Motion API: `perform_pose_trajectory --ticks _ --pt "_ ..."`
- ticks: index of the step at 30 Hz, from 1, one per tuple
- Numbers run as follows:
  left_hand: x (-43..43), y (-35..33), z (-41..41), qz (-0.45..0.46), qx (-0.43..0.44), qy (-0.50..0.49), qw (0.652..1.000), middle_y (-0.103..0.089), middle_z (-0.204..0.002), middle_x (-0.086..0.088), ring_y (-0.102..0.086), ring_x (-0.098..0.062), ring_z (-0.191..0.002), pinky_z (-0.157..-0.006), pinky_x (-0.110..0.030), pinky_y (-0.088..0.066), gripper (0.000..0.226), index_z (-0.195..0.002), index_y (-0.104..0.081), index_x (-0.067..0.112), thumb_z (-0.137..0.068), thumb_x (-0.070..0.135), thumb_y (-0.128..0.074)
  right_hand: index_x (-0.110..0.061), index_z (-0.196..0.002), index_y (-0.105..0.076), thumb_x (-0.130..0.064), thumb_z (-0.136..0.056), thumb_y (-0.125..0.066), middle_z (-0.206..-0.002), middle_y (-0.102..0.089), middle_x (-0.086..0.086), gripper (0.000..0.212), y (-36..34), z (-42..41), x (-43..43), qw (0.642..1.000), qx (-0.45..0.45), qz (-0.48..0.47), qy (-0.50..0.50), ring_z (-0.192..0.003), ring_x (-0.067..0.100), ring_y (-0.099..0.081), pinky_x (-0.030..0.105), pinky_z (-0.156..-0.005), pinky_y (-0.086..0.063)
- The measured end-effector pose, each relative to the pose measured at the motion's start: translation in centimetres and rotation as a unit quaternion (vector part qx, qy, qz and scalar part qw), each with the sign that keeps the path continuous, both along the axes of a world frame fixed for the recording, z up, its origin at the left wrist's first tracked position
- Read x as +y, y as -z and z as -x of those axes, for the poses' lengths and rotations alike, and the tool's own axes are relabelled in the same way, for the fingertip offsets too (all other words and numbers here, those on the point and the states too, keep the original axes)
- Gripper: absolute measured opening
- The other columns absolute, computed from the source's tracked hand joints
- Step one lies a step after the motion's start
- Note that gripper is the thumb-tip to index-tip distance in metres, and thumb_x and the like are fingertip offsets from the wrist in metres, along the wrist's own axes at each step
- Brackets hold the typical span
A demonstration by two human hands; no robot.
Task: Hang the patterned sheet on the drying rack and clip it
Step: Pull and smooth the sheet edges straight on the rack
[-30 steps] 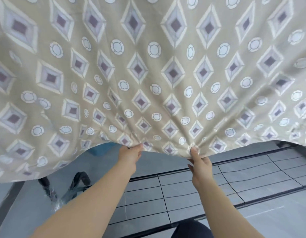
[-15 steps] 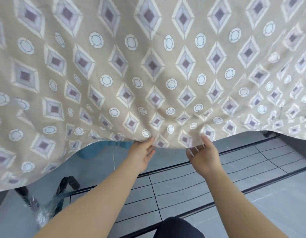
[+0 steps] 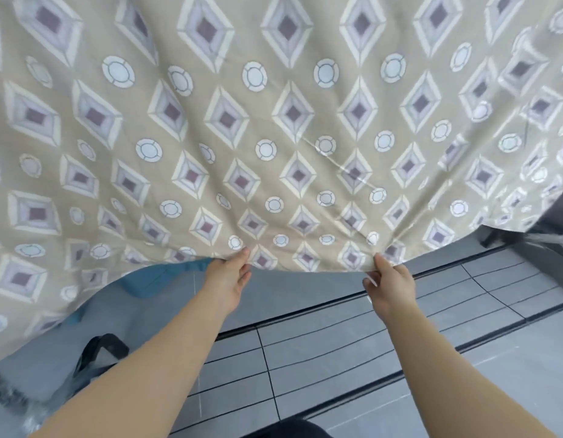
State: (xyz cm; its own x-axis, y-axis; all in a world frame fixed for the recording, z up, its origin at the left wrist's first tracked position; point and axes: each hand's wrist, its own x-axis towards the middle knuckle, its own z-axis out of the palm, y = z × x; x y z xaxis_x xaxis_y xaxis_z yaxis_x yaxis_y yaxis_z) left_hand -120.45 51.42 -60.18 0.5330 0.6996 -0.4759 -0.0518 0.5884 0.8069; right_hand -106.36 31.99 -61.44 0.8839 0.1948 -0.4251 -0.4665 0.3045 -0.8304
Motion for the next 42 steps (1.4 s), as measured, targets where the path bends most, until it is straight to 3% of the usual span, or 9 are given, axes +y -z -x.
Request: perform_pose_trajectory --ticks 5,12,18,22,24,26,31,39,42 --pt "-0.1 0.6 -0.9 0.003 0.006 -0.027 1.000 -0.057 -0.108 0.005 -0.050 -0.011 -0.102 -0.095 -0.025 -0.039 0.032 -0.121 -0.052 0.013 -0.090 0.016 -0.060 -0.015 -0.080 -0.049 -0.014 -0.094 -0.056 -0.081 -0.056 0.002 0.015 1.3 -0.6 0.7 1.000 0.013 -0.016 -0.006 -0.070 0.011 -0.053 0.027 -0.063 -0.045" --pt "-1.0 0.6 -3.2 0.103 -0.098 0.050 0.989 -0.064 -0.095 0.005 -0.060 -0.012 -0.090 -0.095 -0.033 -0.043 0.012 -0.091 -0.059 0.020 -0.089 0.008 -0.057 -0.021 -0.096 -0.062 -0.028 -0.091 -0.056 -0.094 -0.064 -0.005 0.010 0.8 -4.3 1.6 0.971 0.080 -0.223 -0.020 -0.092 0.014 -0.060 0.028 -0.085 -0.045" --pt "-0.2 0.8 -6.1 0.096 -0.135 0.035 0.986 -0.063 -0.091 -0.001 -0.060 -0.013 -0.085 -0.092 -0.032 -0.045 0.047 -0.102 -0.054 0.011 -0.080 -0.020 -0.028 -0.018 -0.123 -0.059 -0.031 -0.034 -0.086 -0.121 -0.065 0.002 0.095 -0.3 -6.8 4.0 0.957 0.044 -0.281 -0.047 -0.109 0.023 -0.061 0.034 -0.091 -0.044" --pt "0.4 1.8 -7.1 0.092 -0.168 0.088 0.978 -0.069 -0.092 0.005 -0.064 -0.010 -0.092 -0.089 -0.028 -0.046 0.039 -0.104 -0.055 0.020 -0.085 -0.012 -0.046 -0.020 -0.116 -0.062 -0.042 -0.076 -0.066 -0.123 -0.060 0.006 0.046 1.0 -5.8 5.5 0.970 0.064 -0.229 -0.058 -0.111 0.027 -0.057 0.038 -0.093 -0.045" --pt "0.5 2.0 -7.4 0.091 -0.149 0.088 0.981 -0.071 -0.082 0.008 -0.066 -0.006 -0.081 -0.079 -0.023 -0.046 0.025 -0.094 -0.057 0.022 -0.086 -0.002 -0.056 -0.021 -0.126 -0.058 -0.042 -0.073 -0.066 -0.127 -0.061 0.007 0.057 1.1 -5.3 5.8 0.960 0.057 -0.260 -0.085 -0.118 0.029 -0.057 0.043 -0.102 -0.041" --pt "0.7 2.1 -7.5 0.084 -0.114 0.054 0.989 -0.068 -0.081 0.007 -0.063 -0.007 -0.075 -0.068 -0.020 -0.042 0.020 -0.086 -0.058 0.022 -0.085 0.003 -0.061 -0.019 -0.125 -0.058 -0.035 -0.068 -0.069 -0.123 -0.064 0.007 0.060 0.2 -4.7 5.8 0.954 0.044 -0.285 -0.083 -0.112 0.026 -0.061 0.037 -0.093 -0.048" --pt "1.3 2.7 -7.6 0.063 -0.087 0.001 0.994 -0.064 -0.093 0.006 -0.058 -0.010 -0.078 -0.067 -0.021 -0.044 0.015 -0.086 -0.059 0.026 -0.086 0.012 -0.064 -0.018 -0.095 -0.061 -0.023 -0.090 -0.058 -0.084 -0.065 -0.003 0.008 -0.2 -3.8 5.6 0.985 0.070 -0.154 -0.028 -0.075 0.014 -0.057 0.024 -0.066 -0.045" --pt "-2.7 2.3 -9.4 0.139 -0.096 0.189 0.967 -0.067 -0.083 0.004 -0.060 -0.012 -0.086 -0.075 -0.025 -0.046 0.012 -0.085 -0.062 0.015 -0.089 0.004 -0.058 -0.015 -0.099 -0.062 -0.029 -0.092 -0.056 -0.090 -0.067 -0.001 0.017 -3.3 -5.2 2.3 0.983 0.025 -0.176 0.051 -0.090 0.016 -0.062 0.028 -0.088 -0.047" --pt "-4.1 3.0 -10.2 0.084 -0.096 0.150 0.980 -0.067 -0.086 0.000 -0.064 -0.011 -0.075 -0.071 -0.022 -0.049 0.012 -0.091 -0.063 0.012 -0.087 0.002 -0.059 -0.018 -0.104 -0.057 -0.026 -0.093 -0.057 -0.087 -0.064 -0.006 0.014 -2.4 -6.5 0.1 0.986 0.008 -0.123 0.109 -0.084 0.009 -0.060 0.023 -0.078 -0.048"
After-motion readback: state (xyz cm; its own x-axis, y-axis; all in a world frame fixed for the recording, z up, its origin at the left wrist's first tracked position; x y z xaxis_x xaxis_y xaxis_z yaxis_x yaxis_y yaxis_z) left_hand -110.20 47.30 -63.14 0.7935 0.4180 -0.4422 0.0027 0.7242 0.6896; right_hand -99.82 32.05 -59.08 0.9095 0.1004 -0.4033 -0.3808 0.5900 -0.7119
